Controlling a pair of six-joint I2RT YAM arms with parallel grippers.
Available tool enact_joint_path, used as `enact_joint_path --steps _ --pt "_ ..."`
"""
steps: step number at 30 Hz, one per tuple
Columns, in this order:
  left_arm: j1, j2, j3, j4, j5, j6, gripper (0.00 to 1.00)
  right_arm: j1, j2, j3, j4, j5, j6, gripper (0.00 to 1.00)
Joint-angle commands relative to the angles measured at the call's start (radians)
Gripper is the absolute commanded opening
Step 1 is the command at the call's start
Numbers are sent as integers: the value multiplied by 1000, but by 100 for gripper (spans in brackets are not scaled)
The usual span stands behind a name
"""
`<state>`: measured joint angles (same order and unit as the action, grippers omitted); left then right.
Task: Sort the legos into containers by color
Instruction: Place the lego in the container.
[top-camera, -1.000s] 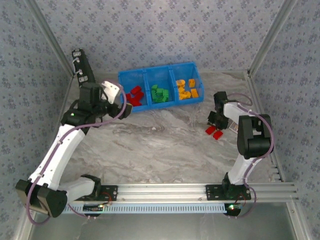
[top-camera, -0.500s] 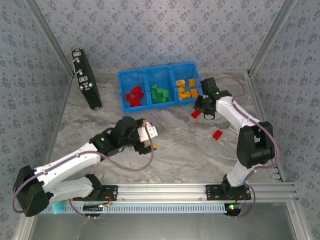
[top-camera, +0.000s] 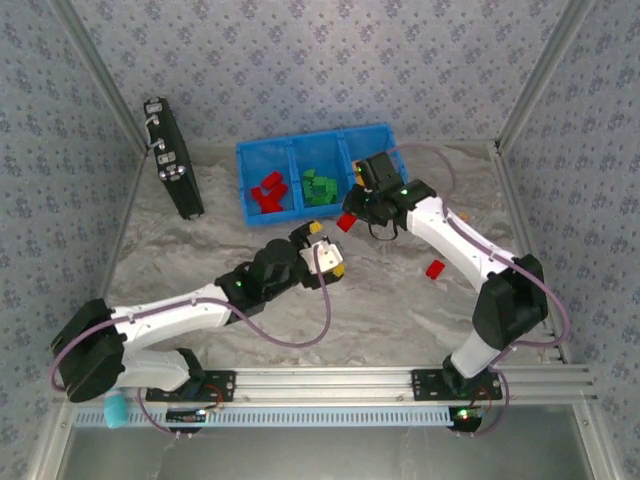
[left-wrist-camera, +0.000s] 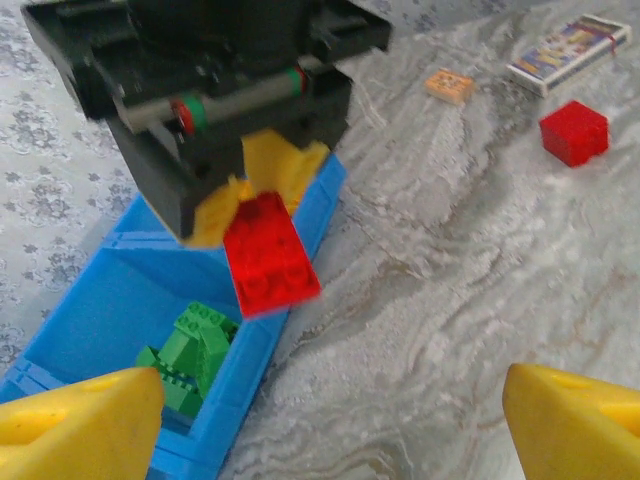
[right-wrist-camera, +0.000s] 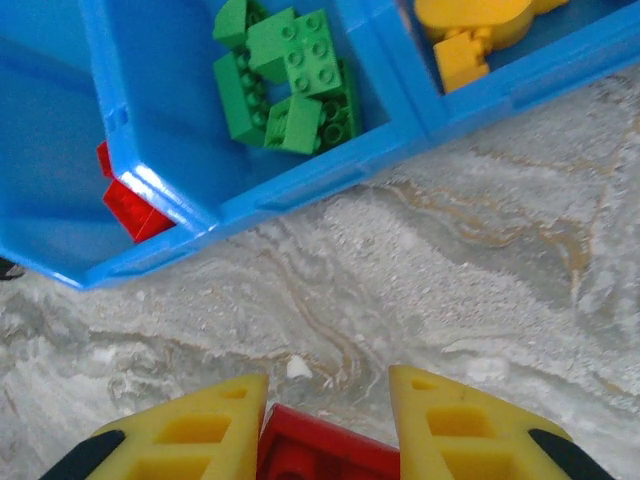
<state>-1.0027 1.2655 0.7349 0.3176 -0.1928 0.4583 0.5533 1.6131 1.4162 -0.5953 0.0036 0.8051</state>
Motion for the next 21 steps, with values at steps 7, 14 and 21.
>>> enact_joint_path --steps 7,14,21 --pt "-11 103 111 46 -69 -53 82 17 -77 -26 25 -16 77 21" --pt "-11 159 149 51 -99 -50 78 29 -103 -28 19 -33 98 21" --pt "-10 197 185 75 -115 -65 66 43 -134 -81 33 -41 127 21"
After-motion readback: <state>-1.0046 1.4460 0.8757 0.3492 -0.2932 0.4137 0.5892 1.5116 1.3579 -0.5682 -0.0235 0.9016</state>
